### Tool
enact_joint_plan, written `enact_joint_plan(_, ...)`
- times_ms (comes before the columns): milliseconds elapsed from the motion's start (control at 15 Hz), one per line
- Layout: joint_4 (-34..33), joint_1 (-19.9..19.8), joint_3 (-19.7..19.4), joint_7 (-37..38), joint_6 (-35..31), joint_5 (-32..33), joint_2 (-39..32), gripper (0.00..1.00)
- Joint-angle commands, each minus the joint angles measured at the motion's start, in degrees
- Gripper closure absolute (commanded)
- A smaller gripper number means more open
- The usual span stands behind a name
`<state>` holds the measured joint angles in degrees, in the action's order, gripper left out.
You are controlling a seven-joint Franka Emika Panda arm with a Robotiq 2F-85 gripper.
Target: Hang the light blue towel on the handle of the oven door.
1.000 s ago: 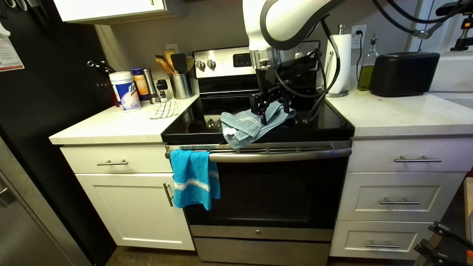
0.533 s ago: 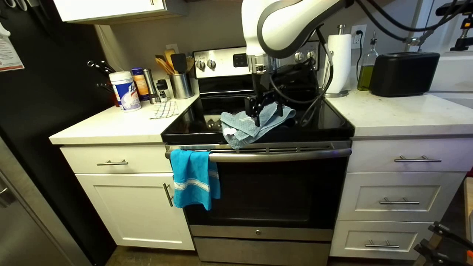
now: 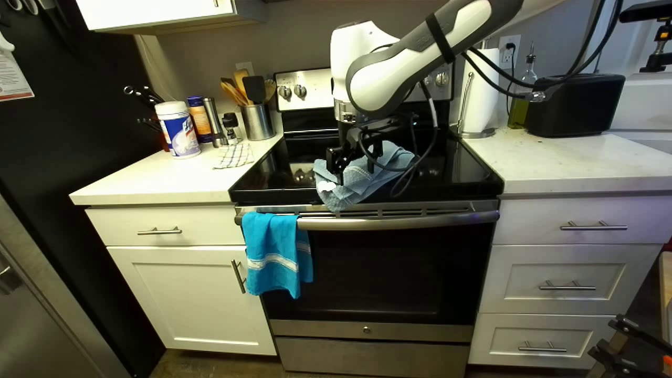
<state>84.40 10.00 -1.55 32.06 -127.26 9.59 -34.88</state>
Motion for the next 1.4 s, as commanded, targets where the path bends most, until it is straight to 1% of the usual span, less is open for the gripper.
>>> enact_joint_plan(0, -4.48, 1.76, -1.81, -1.58, -1.36, 1.48, -2.98, 0.0)
enact_joint_plan(200, -6.95, 2.57, -2.51, -1.78, -1.68, 1.48, -4.42, 0.0)
enact_joint_plan(867, -15.47, 2.54, -3.08, -2.52, 2.9, 0.09, -10.93, 0.0)
enact_joint_plan(933, -16.22, 2.53, -3.05, -2.53, 3.15, -0.01, -11.44, 0.15)
enact_joint_plan(1000, -17.02, 2.5, -3.01, -2.64, 3.39, -0.08, -11.93, 0.27)
enact_joint_plan(1333, -19.15, 2.36, -3.21, -2.43, 3.87, -0.21, -12.79, 0.6)
